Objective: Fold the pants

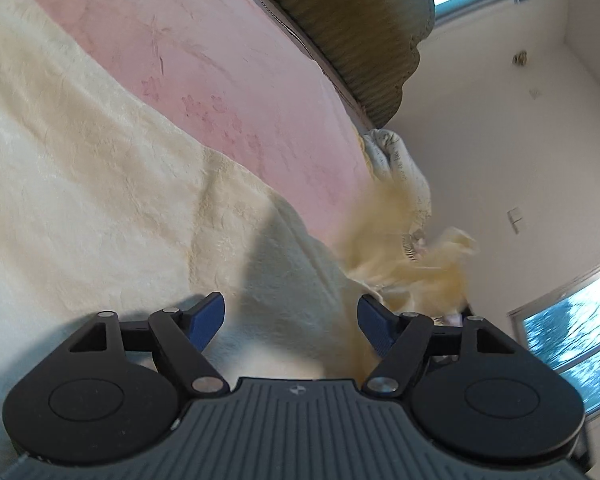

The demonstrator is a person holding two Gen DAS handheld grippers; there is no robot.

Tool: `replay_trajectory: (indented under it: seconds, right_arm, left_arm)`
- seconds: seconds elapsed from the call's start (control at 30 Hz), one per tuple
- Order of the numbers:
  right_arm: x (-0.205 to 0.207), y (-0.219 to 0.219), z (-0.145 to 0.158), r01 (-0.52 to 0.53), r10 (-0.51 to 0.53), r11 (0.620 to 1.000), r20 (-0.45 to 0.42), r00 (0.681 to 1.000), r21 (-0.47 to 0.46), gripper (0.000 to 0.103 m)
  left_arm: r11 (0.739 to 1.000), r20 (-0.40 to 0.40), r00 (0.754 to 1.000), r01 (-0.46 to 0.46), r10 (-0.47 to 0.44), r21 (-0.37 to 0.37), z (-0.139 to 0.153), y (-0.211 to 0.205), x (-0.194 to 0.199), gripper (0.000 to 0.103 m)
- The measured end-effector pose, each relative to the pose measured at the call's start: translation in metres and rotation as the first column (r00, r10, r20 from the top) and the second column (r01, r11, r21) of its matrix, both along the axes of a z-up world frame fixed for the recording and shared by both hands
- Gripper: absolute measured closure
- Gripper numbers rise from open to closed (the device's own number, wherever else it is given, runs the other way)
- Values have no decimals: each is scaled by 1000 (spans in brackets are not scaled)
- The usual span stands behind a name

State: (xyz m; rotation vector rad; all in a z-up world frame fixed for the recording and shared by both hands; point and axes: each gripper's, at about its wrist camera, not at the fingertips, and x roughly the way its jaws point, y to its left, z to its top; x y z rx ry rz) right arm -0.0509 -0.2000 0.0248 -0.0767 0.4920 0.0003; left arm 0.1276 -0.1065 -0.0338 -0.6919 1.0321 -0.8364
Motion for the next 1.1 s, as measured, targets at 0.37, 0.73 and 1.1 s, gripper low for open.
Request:
replay_trajectory:
  seconds: [0.37,0.73,1.1]
  right_arm:
    - [-1,69,-44,-109,73,908,-104,992,-404,65]
    - [14,45,-30,-36,30,991,-47,998,-130,85]
    - [-78,-169,-25,156,-509,404,80,857,901,90]
  left_arm:
    - [977,-154,988,-43,10,-210,-14,-3,10,12]
    - [988,-69,993,-103,96,-118,8,9,6,11]
    - [991,-48,990,-133,132,-12,24,37,12,10]
